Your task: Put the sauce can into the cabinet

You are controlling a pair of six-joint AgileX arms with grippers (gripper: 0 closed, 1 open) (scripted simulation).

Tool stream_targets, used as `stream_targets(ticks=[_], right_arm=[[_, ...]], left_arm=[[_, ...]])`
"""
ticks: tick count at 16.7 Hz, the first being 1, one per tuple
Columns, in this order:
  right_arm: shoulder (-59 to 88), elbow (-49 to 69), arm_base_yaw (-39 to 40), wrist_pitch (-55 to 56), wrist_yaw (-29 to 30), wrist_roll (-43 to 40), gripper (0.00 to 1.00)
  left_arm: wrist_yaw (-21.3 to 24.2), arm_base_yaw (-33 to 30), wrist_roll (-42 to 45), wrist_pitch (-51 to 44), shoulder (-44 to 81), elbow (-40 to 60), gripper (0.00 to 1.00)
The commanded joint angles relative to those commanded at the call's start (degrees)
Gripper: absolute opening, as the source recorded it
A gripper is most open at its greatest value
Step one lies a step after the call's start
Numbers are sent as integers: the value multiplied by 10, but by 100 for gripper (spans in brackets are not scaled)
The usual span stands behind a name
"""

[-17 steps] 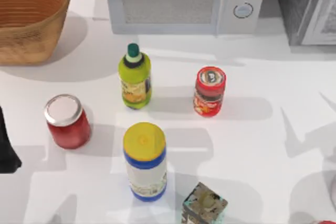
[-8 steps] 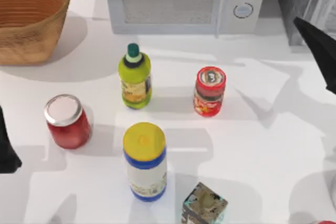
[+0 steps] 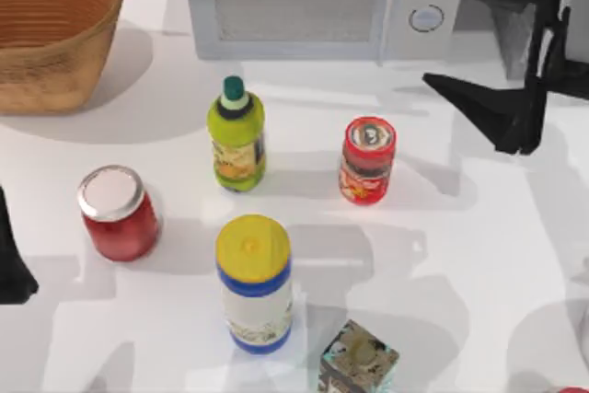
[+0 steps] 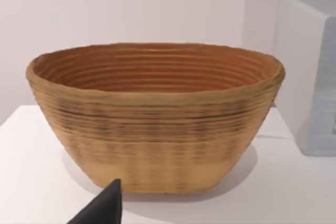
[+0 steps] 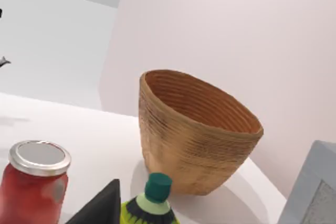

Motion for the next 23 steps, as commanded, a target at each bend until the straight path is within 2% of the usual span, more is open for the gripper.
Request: stream_targets(ticks=[6, 11, 20, 23], right_arm=[[259, 112, -5, 98, -96, 39, 100], [395, 163, -8, 128, -136, 63, 100], [418, 170, -4, 129, -140, 67, 100], [409, 174, 22, 107, -112, 57, 100]], left_arm=[[0, 0, 0, 0, 0, 0, 100], [0, 0, 0, 0, 0, 0, 100], [0, 0, 0, 0, 0, 0, 100], [0, 0, 0, 0, 0, 0, 100]])
